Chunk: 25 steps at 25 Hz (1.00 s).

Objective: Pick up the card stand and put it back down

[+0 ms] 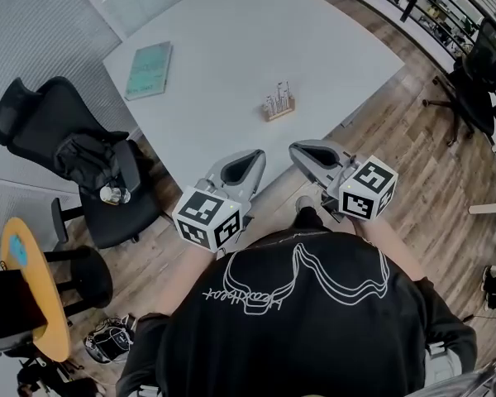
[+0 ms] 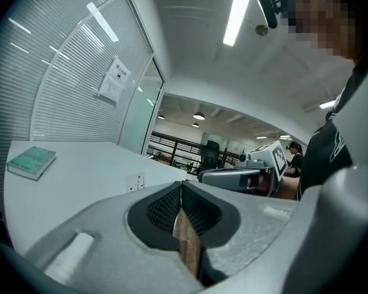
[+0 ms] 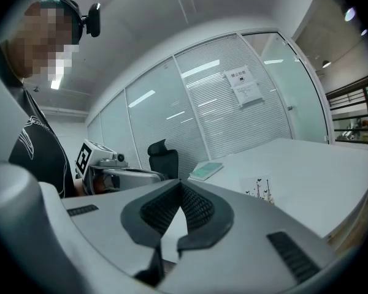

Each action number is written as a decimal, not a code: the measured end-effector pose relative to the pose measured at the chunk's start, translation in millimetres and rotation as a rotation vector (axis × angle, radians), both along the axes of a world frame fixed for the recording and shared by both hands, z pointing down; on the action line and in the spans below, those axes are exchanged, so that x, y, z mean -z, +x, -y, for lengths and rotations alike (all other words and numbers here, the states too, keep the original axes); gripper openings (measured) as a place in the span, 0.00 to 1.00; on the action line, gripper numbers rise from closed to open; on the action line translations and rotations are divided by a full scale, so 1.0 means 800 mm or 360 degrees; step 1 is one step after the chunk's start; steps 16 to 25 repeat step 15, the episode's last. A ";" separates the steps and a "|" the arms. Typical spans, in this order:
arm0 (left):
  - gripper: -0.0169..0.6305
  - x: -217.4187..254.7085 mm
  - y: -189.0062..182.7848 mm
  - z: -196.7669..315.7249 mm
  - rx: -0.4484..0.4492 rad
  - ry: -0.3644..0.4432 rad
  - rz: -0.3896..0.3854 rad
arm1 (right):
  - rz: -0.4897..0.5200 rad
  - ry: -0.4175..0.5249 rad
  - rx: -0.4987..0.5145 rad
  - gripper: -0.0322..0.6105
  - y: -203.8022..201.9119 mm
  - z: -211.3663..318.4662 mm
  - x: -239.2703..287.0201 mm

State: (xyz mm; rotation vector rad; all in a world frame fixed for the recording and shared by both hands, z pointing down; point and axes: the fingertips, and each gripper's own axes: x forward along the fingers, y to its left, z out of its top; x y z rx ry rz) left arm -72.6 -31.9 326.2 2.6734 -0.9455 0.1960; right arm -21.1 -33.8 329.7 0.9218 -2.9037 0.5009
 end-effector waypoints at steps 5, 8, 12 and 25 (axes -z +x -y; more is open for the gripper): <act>0.05 0.000 -0.003 -0.002 0.0013 0.0005 0.0018 | -0.0011 -0.0004 0.0020 0.06 -0.005 -0.003 -0.003; 0.05 0.000 -0.005 -0.005 0.0017 0.0012 0.0025 | -0.0025 -0.0001 0.0023 0.06 -0.006 -0.007 -0.005; 0.05 0.001 -0.008 -0.010 0.0015 0.0018 0.0033 | -0.0042 0.0006 0.0020 0.06 -0.007 -0.011 -0.003; 0.05 -0.001 -0.008 -0.017 0.0011 0.0013 0.0040 | -0.0046 0.0009 0.0020 0.06 -0.008 -0.017 -0.003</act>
